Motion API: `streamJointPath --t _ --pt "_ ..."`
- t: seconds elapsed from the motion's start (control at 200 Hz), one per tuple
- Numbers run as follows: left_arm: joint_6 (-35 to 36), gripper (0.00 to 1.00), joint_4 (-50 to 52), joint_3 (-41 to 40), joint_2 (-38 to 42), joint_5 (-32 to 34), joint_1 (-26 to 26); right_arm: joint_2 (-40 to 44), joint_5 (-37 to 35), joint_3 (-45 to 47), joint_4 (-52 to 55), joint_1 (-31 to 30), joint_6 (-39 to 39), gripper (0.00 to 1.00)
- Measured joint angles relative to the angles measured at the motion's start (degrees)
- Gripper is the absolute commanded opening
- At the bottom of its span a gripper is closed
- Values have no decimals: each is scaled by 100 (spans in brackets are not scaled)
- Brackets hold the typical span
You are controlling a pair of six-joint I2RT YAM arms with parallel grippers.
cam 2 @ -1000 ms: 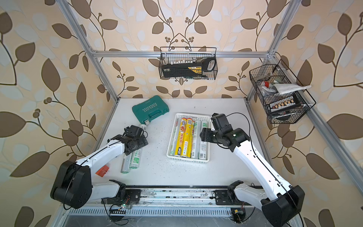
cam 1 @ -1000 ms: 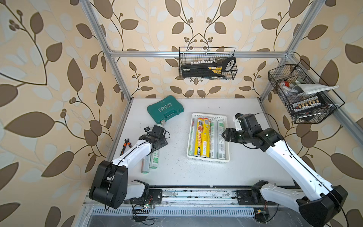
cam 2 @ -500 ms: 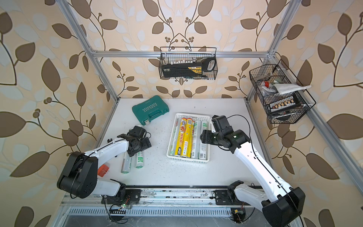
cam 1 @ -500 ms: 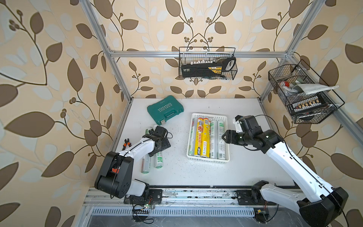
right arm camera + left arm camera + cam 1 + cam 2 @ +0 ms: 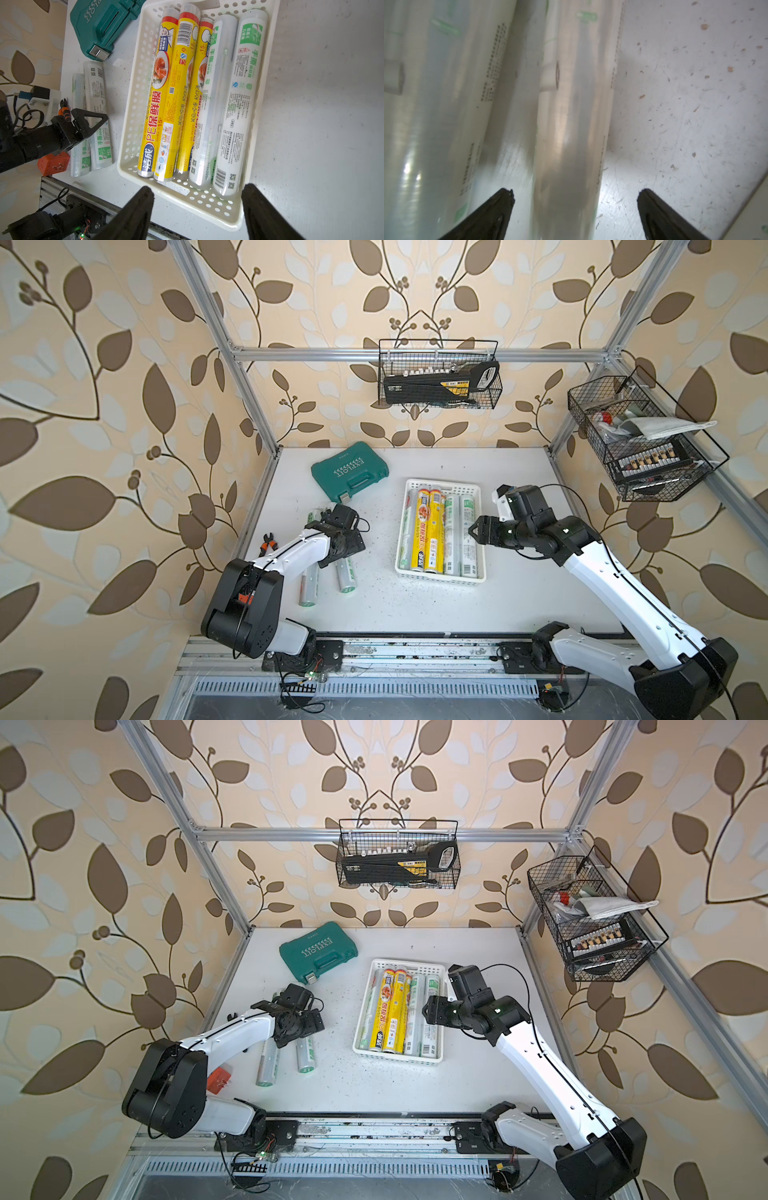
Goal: Put the plastic wrap into the basket
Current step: Pick up the plastic wrap from the center of the board.
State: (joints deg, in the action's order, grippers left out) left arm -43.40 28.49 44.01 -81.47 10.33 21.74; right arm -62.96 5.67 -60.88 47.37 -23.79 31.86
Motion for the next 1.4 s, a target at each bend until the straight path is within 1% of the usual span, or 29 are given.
streamJointPath --t 0.15,0.4,0.555,0.755,0.875,1.125,1.24,1.325,1.4 --pt "11 93 -13 136 -186 20 -4 79 15 26 2 57 -7 71" --pt "70 88 -129 190 -592 68 -42 107 35 26 4 149 -55 71" --pt "116 82 -164 210 -791 127 -44 114 66 35 9 223 -107 71" --pt "166 69 -192 297 -929 160 -79 151 109 46 83 396 -203 71" --pt "177 57 -254 334 -977 160 -81 151 190 68 96 538 -260 71" --pt "216 49 -273 334 -951 125 -59 151 380 153 111 815 -365 71" --pt "179 48 -55 334 -811 133 103 151 461 186 107 935 -411 71" --pt "127 47 282 409 -586 157 376 155 527 251 109 1062 -452 70" --pt "87 47 651 654 -380 181 673 162 590 319 107 1200 -490 70"
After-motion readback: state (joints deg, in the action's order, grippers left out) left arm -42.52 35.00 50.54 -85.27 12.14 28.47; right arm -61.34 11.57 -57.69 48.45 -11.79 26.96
